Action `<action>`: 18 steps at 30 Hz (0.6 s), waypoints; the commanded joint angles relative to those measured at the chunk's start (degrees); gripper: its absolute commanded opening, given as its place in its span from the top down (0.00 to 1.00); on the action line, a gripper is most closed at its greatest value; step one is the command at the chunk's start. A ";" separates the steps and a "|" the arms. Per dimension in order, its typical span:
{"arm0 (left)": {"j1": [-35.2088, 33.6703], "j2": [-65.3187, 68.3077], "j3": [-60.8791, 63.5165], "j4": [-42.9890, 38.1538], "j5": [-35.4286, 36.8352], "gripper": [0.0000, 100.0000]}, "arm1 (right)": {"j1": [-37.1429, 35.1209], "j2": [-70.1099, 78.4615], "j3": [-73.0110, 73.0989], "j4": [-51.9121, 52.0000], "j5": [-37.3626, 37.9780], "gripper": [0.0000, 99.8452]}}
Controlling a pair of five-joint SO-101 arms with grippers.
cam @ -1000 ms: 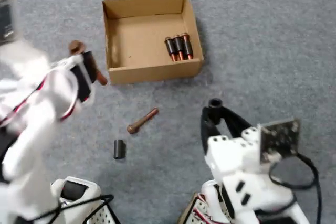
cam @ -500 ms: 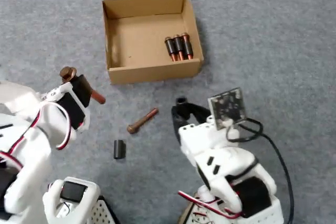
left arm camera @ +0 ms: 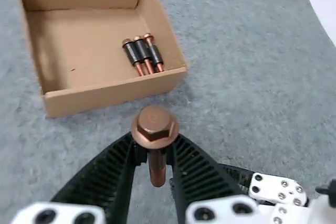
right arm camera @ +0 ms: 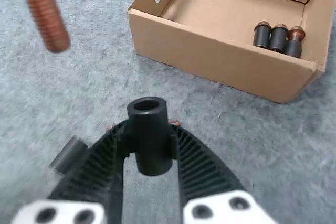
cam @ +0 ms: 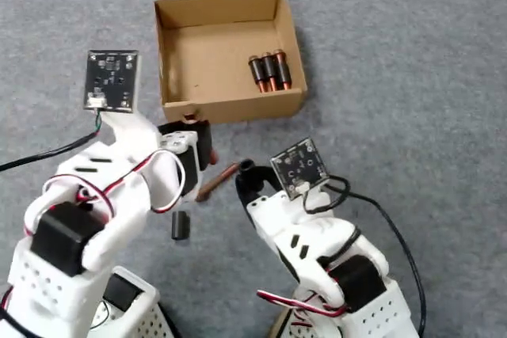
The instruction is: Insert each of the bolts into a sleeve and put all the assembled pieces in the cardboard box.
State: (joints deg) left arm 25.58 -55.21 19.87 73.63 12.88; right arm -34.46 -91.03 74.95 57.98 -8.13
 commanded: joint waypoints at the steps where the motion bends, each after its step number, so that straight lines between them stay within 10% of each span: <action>1: 1.23 -0.22 2.02 -5.36 1.23 0.98 | -0.75 -0.31 2.15 -5.27 0.53 1.00; 18: 0.70 -0.22 9.05 -12.31 2.64 0.98 | -5.23 -0.40 3.47 -10.11 0.53 1.00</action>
State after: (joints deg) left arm 25.93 -55.21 29.36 62.90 15.16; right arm -37.10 -90.95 78.90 49.71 -8.13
